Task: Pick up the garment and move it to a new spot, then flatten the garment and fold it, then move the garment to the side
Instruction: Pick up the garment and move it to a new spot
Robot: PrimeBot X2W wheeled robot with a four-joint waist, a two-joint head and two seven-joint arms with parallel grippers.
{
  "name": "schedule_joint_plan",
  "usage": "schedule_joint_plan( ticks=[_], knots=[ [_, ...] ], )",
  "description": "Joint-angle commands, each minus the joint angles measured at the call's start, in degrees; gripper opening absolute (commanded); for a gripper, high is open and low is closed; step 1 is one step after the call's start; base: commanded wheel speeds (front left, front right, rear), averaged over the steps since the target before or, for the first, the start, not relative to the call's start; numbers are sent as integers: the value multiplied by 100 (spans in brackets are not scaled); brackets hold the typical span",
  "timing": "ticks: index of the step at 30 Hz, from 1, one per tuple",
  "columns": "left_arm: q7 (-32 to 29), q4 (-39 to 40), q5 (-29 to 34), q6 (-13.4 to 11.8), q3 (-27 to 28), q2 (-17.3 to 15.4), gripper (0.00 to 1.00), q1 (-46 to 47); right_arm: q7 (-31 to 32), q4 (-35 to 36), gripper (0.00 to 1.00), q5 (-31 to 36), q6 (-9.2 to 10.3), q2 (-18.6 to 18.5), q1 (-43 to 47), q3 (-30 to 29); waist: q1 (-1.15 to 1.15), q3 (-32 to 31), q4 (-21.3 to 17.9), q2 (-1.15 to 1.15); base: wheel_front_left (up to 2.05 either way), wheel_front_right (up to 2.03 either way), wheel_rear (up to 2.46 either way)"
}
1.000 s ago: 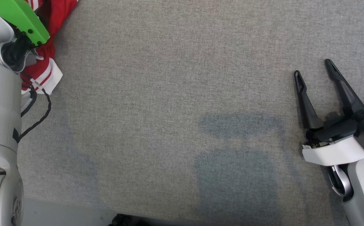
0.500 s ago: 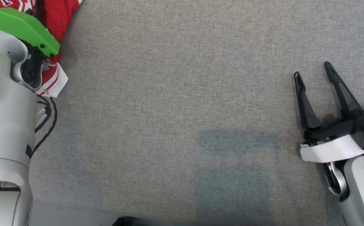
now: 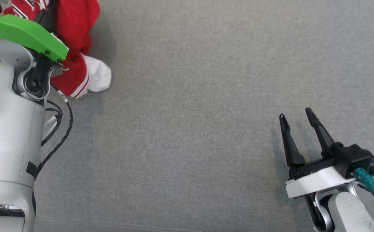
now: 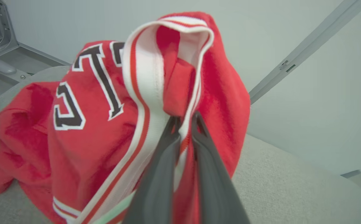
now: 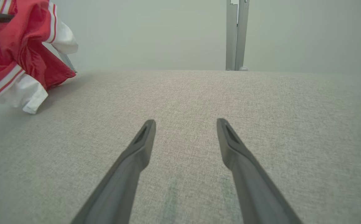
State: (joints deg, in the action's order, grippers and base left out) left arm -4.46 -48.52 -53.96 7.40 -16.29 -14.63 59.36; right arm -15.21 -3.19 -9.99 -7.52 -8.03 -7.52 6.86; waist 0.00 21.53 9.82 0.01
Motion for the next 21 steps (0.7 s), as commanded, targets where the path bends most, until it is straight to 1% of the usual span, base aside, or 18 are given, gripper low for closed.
schedule_joint_plan(
  ticks=[1, 6, 9, 10, 12, 16, 17, 21],
  knots=[
    [-72, 210, -157, 13, -55, -45, 0, -139, 5, -24, 100, -46, 7, 63, 166, -22, 0, -987, -547, -1, 0, 0, 0],
    [-347, 723, -493, 13, -145, 1, 0, -345, 4, -25, 100, -88, 7, 209, 481, -145, 0, -1463, -997, -1, 0, 0, 0],
    [-539, 984, -640, 14, -175, 95, 0, -452, 5, -22, 100, -89, 6, 242, 652, -221, 0, -1658, -1291, -1, 0, 0, 0],
    [-539, 984, -640, 14, -175, 95, 0, -452, 5, -22, 100, -89, 6, 242, 652, -221, 0, -1658, -1291, -1, 0, 0, 0],
    [-650, 1163, -756, -6, -168, 163, 0, -520, 4, -8, 100, -92, 6, 257, 734, -264, 0, -1756, -1500, -1, 0, 0, 0],
    [-869, 1569, -869, -147, -260, 310, 0, -675, 4, 9, 100, -95, 7, 248, 847, -307, 0, -1883, -1931, -1, 0, 0, 0],
    [-982, 1768, -903, -238, -315, 388, 0, -764, 4, 10, 100, -104, 6, 240, 876, -323, 0, -1914, -2136, -1, 0, 0, 0],
    [-1171, 2082, -831, -489, -482, 501, 0, -968, 4, 52, 100, -98, 6, 270, 889, -334, 0, -1868, -2520, -1, 0, 0, 0]
  ],
)
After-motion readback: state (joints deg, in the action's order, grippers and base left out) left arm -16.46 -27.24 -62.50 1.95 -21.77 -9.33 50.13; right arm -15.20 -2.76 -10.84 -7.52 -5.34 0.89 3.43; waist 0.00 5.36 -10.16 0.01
